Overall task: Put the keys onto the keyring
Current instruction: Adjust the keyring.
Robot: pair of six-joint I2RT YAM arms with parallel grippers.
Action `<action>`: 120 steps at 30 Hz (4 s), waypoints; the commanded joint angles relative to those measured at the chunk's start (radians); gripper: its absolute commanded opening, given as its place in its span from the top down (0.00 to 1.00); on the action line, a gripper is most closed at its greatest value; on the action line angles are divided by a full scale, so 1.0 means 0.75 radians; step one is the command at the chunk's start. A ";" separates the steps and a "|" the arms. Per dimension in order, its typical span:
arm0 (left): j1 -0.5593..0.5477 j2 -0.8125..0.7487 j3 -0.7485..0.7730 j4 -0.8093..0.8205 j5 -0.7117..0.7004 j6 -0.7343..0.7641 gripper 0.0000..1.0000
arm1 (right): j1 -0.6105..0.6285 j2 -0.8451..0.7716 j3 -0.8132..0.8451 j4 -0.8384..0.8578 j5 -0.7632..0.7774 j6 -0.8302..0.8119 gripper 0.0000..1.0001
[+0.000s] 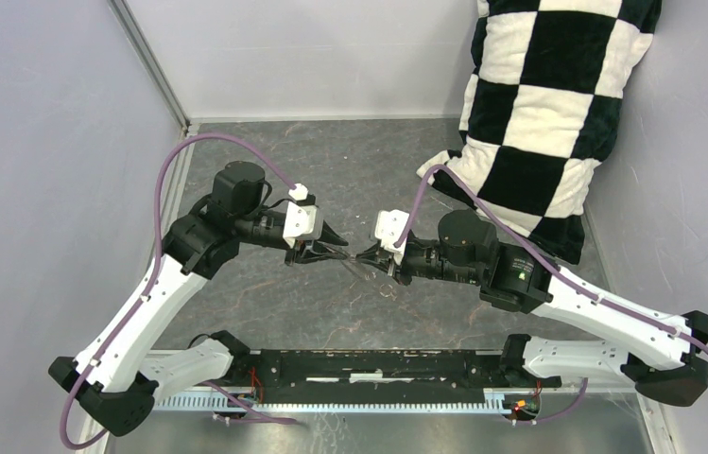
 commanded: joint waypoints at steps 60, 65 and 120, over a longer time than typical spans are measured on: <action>-0.021 -0.006 0.118 0.299 0.407 0.072 0.98 | 0.001 -0.401 -0.363 0.502 0.238 0.179 0.62; -0.022 -0.003 0.133 0.299 0.443 0.053 0.98 | 0.002 -0.401 -0.476 0.727 0.079 0.331 0.69; -0.061 0.145 0.177 0.317 0.597 -0.092 0.98 | 0.062 -0.338 -0.673 1.143 -0.109 0.497 0.87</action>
